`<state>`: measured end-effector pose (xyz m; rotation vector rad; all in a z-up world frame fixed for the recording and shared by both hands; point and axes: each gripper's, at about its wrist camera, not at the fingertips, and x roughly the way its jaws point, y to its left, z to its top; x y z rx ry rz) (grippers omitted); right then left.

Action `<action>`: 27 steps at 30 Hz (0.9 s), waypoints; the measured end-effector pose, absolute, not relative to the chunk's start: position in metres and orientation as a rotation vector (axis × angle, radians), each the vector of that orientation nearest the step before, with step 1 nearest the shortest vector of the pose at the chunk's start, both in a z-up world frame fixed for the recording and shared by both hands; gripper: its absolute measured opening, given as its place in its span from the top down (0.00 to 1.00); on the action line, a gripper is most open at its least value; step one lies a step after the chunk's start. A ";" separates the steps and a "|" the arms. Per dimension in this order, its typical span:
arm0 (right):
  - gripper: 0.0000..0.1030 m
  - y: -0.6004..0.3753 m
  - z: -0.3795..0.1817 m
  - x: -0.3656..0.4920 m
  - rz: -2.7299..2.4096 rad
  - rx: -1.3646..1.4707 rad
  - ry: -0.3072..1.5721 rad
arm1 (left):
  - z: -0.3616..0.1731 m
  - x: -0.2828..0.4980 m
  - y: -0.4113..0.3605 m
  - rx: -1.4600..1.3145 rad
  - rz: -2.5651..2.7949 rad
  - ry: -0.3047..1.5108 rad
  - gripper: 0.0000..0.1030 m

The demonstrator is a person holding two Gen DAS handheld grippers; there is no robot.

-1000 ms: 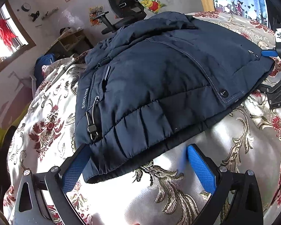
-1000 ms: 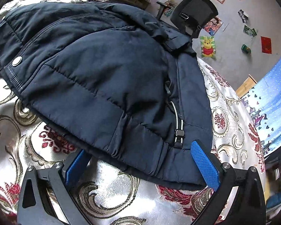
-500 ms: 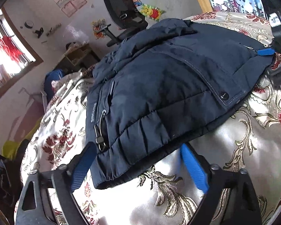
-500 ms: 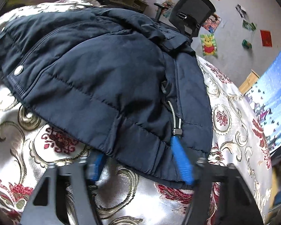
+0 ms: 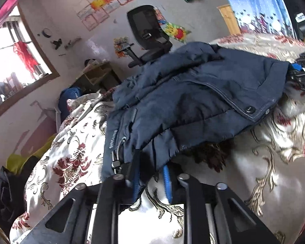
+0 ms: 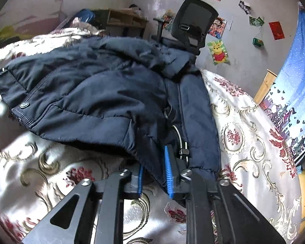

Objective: Fold large clothes

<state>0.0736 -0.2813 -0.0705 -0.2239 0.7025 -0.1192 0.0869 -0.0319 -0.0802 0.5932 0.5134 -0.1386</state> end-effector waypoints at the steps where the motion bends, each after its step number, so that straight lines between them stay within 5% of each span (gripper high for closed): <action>1: 0.89 -0.282 -0.067 0.073 -0.118 -0.213 0.696 | -0.077 0.088 -0.031 0.581 -0.132 0.509 0.88; 27: 0.95 -0.277 0.125 -0.011 -0.007 -0.106 0.280 | 0.103 0.037 0.001 0.252 0.021 0.319 0.96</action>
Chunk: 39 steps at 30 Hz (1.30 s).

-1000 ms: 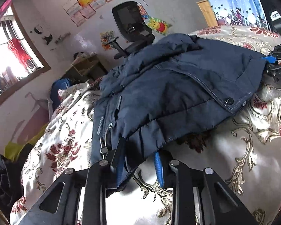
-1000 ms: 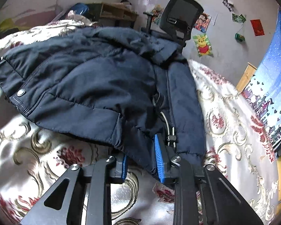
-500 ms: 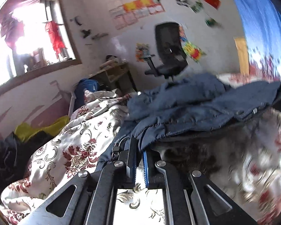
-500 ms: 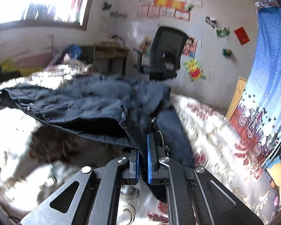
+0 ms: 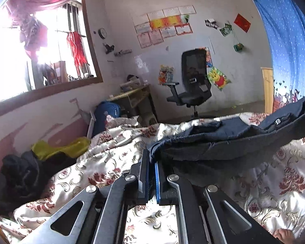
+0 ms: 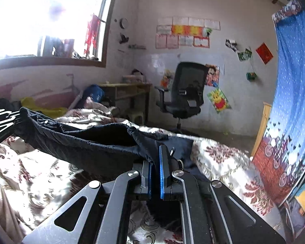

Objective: Fold large clothes

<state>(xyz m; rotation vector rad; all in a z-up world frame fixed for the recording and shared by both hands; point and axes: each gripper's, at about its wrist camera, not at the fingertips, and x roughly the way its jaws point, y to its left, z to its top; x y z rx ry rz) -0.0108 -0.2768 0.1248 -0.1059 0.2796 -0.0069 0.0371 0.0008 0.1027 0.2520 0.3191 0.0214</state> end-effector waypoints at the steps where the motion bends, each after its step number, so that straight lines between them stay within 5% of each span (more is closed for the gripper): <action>1: 0.95 -0.274 0.130 -0.012 -0.003 -0.115 0.273 | 0.108 0.037 0.002 0.247 0.022 0.312 0.96; 18: 0.95 -0.272 0.199 0.189 0.011 -0.309 0.536 | 0.128 0.203 -0.012 0.242 0.124 0.351 0.96; 39: 0.95 -0.292 0.065 0.423 -0.039 -0.200 0.592 | 0.042 0.442 -0.048 0.352 0.182 0.508 0.96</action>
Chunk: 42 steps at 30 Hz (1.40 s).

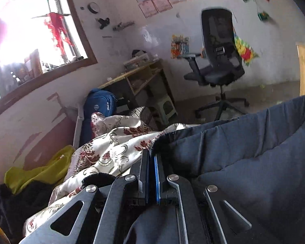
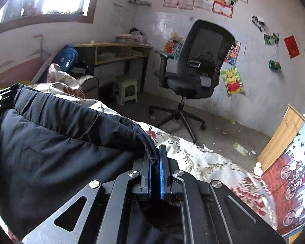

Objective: Fold large clothes

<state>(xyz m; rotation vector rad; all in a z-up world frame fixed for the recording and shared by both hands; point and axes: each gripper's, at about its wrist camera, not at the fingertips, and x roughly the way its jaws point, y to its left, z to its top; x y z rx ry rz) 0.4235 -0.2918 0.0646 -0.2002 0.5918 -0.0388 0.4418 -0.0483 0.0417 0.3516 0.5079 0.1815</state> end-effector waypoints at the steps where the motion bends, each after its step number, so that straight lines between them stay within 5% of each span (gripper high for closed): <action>1: 0.95 -0.293 0.055 0.431 -0.043 -0.191 0.600 | 0.036 0.449 -0.050 0.360 0.183 0.516 0.96; 11: 0.92 -0.308 0.006 0.458 -0.006 -0.092 0.656 | -0.005 0.498 -0.037 0.214 0.115 0.670 0.88; 13: 0.88 -0.312 0.006 0.454 0.016 -0.059 0.652 | -0.004 0.497 -0.036 0.203 0.097 0.684 0.78; 14: 0.85 -0.315 0.007 0.453 0.026 -0.048 0.646 | -0.003 0.494 -0.034 0.189 0.083 0.684 0.62; 15: 0.75 -0.318 0.010 0.447 0.034 -0.032 0.631 | -0.002 0.490 -0.032 0.175 0.072 0.677 0.36; 17: 0.46 -0.325 0.016 0.433 0.038 -0.005 0.587 | 0.007 0.477 -0.024 0.128 0.073 0.615 0.14; 18: 0.33 -0.328 0.020 0.424 0.042 0.010 0.550 | 0.011 0.471 -0.020 0.107 0.069 0.586 0.14; 22: 0.29 -0.329 0.032 0.396 0.078 0.029 0.511 | 0.023 0.450 -0.009 0.028 0.029 0.551 0.14; 31: 0.29 -0.306 0.002 0.395 0.342 0.042 0.710 | -0.006 0.420 -0.027 0.002 -0.301 0.718 0.13; 42: 0.29 -0.327 -0.046 0.478 0.251 0.063 0.838 | -0.042 0.495 -0.054 0.080 -0.241 0.808 0.10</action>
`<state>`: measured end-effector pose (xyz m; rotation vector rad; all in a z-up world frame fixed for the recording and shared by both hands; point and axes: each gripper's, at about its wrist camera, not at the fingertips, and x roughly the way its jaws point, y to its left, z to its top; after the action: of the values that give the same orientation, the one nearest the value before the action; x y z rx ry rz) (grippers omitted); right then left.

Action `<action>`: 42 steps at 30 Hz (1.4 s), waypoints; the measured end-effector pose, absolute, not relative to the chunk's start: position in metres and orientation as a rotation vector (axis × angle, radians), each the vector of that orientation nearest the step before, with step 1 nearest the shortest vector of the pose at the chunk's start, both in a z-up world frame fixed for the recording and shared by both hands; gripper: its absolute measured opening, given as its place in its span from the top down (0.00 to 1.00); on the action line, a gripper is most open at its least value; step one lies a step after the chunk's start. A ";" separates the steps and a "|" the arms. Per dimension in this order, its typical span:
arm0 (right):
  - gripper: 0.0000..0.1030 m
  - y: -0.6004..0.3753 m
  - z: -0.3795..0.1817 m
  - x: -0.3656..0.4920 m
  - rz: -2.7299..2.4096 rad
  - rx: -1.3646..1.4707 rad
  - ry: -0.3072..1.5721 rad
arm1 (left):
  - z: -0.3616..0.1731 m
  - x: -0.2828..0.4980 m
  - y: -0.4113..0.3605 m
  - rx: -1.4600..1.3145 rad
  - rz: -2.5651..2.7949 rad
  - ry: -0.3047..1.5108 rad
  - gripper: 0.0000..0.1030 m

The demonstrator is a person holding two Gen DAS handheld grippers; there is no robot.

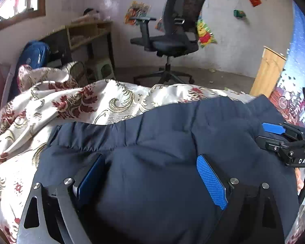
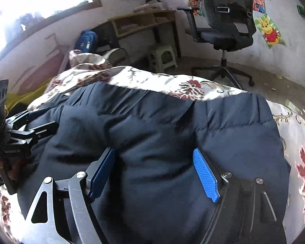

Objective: Fold large clothes

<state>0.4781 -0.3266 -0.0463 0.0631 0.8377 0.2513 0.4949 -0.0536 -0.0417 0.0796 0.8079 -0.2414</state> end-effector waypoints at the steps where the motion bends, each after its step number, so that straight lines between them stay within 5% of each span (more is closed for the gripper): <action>1: 0.29 -0.329 -0.051 0.486 0.238 0.061 0.844 | -0.045 0.504 -0.054 0.068 -0.237 0.825 0.10; 35: 0.26 -0.345 -0.080 0.465 0.283 0.176 0.690 | -0.060 0.485 -0.056 0.086 -0.090 0.695 0.01; 42: 0.16 -0.339 -0.061 0.450 0.126 0.088 0.677 | -0.050 0.469 -0.051 0.098 0.033 0.675 0.01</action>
<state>0.4502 -0.3395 -0.0609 0.0877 0.6772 0.1261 0.4686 -0.0513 -0.0501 0.0985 0.6750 0.0332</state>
